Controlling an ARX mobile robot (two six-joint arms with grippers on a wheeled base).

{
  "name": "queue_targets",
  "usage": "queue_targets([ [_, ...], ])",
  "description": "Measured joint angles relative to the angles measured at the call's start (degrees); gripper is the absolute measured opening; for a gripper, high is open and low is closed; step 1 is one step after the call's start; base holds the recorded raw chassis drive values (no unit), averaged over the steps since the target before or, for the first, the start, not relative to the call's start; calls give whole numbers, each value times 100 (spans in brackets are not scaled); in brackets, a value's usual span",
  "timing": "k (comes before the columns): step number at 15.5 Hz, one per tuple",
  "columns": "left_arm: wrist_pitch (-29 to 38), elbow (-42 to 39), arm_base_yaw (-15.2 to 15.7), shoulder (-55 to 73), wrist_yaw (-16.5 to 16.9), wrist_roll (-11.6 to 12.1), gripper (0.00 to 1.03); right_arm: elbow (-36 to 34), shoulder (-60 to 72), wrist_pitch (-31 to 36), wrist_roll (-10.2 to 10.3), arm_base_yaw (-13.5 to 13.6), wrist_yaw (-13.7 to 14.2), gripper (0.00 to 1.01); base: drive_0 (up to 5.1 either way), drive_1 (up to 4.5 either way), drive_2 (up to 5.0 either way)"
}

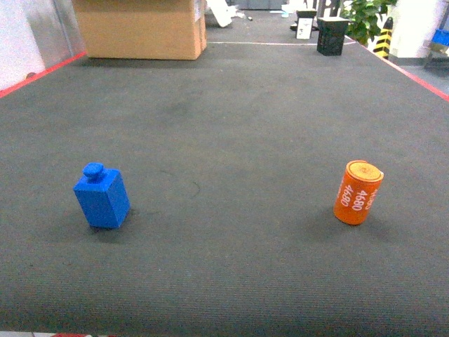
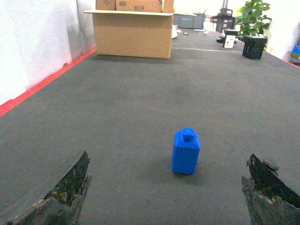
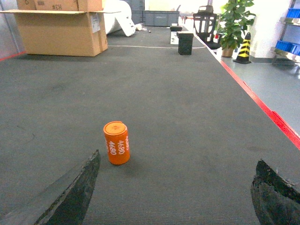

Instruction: Sort blue parts and orange caps into right shelf containers

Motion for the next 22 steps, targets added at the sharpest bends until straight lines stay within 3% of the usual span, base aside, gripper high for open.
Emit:
queue_targets([
  [22, 0, 0, 0, 0, -2, 0, 98, 0, 0, 0, 0, 0, 0, 98, 0, 0, 0],
])
